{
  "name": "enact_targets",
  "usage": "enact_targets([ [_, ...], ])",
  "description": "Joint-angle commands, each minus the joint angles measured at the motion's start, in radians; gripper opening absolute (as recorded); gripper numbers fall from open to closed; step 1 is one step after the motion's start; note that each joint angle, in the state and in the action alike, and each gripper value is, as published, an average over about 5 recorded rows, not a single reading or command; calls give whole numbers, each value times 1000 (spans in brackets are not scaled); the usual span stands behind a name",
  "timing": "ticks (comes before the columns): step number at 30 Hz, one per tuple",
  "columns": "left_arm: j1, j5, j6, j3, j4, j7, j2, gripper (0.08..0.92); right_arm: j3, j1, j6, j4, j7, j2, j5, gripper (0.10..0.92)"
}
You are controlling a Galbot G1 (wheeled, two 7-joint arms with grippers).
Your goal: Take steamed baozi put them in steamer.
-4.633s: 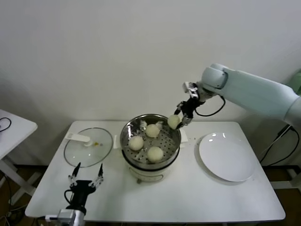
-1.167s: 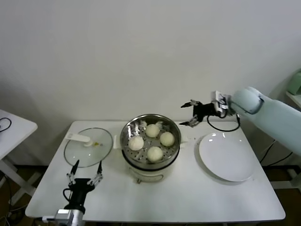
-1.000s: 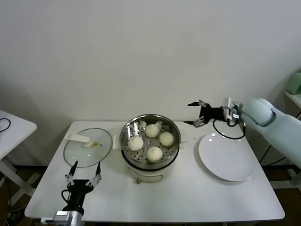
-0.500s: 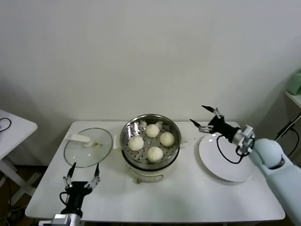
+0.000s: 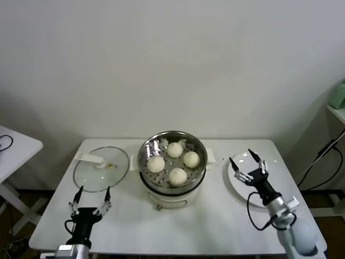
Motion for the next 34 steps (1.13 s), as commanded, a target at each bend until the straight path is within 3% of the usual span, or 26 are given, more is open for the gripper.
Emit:
enact_targets([
  [1,4,-10,1,-16,-2,0,1,823,96,-237,79,47,37,210,-24,823],
  [12,-5,-19,4,-29,-3,9,2,823,102,-303,119,59,102,223,-41,823],
  [34,-8,-106,33,-45,-21,39,5,823,70,-291,120,66,81,243,-56,823],
])
